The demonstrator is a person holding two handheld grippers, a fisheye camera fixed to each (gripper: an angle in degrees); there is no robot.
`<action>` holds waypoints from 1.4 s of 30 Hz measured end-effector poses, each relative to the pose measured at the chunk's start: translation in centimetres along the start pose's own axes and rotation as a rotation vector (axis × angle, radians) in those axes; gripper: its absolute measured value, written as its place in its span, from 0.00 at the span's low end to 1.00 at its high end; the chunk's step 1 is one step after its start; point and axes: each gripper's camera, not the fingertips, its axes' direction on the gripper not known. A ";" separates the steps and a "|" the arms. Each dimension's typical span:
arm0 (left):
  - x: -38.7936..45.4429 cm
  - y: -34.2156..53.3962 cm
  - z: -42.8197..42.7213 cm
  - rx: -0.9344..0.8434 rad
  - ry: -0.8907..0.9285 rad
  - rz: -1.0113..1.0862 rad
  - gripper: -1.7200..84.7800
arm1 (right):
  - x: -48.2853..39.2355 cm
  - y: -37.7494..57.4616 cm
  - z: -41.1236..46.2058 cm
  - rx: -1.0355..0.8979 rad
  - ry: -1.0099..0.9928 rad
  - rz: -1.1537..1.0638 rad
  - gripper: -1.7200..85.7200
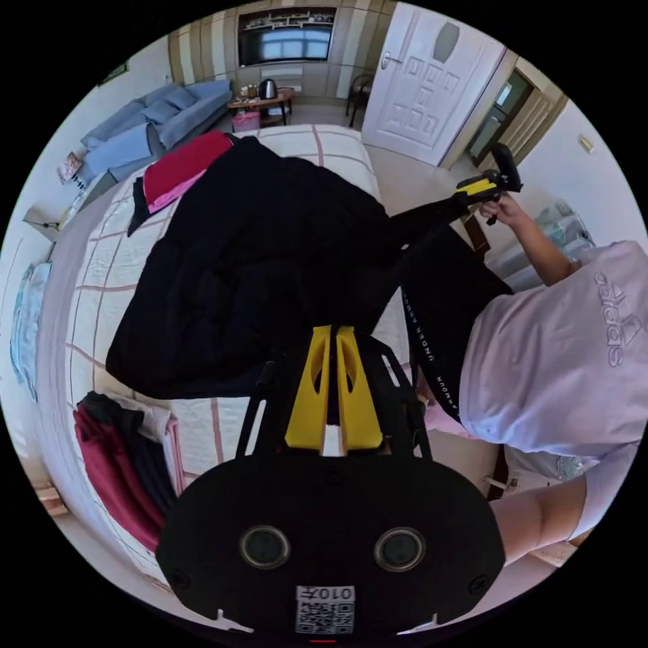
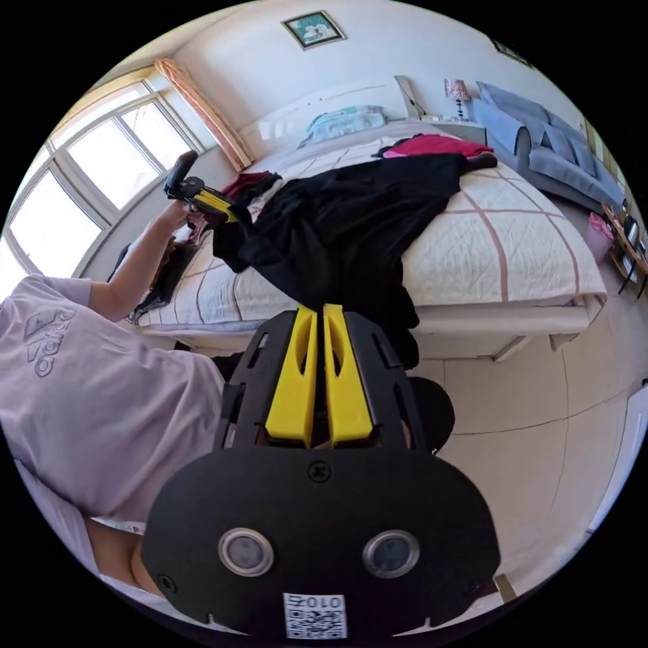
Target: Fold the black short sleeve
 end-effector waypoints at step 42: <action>29.4 28.1 -35.6 0.927 -0.812 -0.087 0.02 | -39.6 -4.0 -32.8 0.656 0.492 -0.554 0.03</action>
